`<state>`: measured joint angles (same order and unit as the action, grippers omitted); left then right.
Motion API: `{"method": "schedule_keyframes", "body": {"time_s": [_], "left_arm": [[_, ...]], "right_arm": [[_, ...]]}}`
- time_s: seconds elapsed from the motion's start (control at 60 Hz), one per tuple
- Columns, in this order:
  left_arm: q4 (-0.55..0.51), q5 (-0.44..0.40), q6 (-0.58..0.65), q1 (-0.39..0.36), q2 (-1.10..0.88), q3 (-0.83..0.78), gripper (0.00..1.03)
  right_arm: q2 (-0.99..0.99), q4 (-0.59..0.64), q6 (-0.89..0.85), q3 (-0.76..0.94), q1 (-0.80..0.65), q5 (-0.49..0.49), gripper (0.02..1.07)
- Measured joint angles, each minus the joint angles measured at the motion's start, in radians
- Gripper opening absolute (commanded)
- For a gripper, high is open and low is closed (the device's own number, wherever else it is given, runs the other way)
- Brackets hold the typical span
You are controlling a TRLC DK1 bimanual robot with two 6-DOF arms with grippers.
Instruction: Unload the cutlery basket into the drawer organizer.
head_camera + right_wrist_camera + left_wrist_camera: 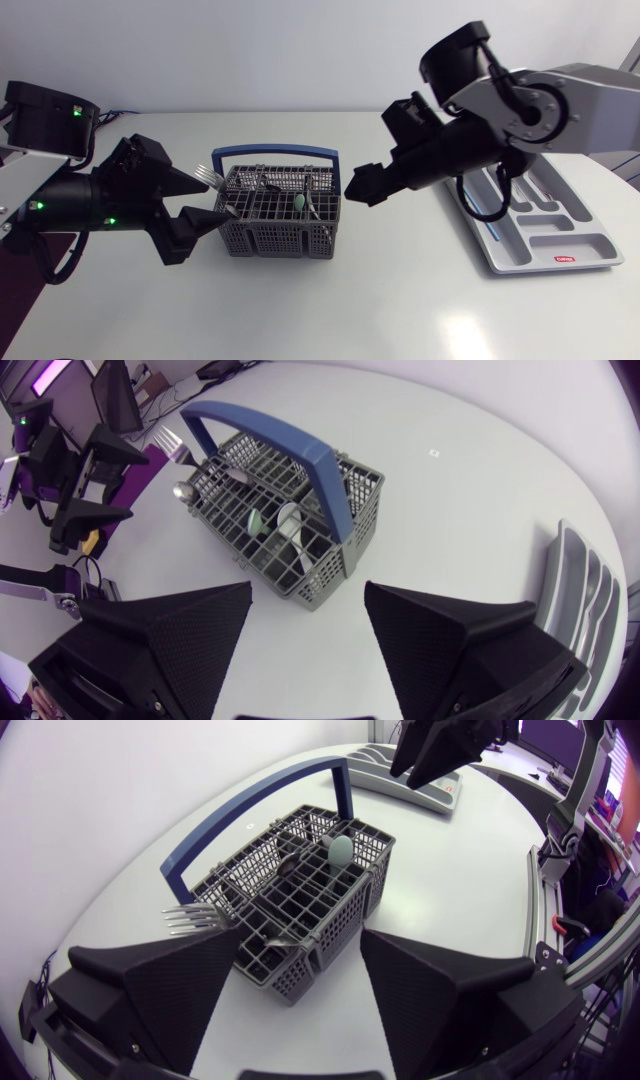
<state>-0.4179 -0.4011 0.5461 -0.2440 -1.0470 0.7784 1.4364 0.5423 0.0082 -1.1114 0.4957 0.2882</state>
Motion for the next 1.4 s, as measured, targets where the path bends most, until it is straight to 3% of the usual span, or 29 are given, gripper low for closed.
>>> {"method": "schedule_keyframes", "body": {"time_s": [0.233,0.333,0.483,0.75,0.967,1.4], "left_arm": [[0.054,0.0,0.04,0.001,0.0,-0.019,0.98],[0.078,0.0,0.058,0.004,0.0,-0.044,0.98],[0.126,0.0,0.065,0.014,0.0,-0.082,0.98],[0.197,-0.001,0.084,0.037,0.0,-0.122,0.98],[0.241,-0.001,0.084,0.058,-0.02,-0.128,0.98],[0.29,-0.001,0.083,0.058,-0.067,-0.138,0.98]], "right_arm": [[0.096,-0.067,0.019,-0.03,0.082,0.004,0.84],[0.127,-0.095,0.032,-0.045,0.093,0.004,0.74],[0.171,-0.121,0.056,-0.079,0.103,0.003,0.74],[0.225,-0.161,0.098,-0.121,0.145,-0.005,0.64],[0.238,-0.183,0.127,-0.122,0.179,-0.076,0.61],[0.245,-0.199,0.154,-0.122,0.21,-0.117,0.56]]}}
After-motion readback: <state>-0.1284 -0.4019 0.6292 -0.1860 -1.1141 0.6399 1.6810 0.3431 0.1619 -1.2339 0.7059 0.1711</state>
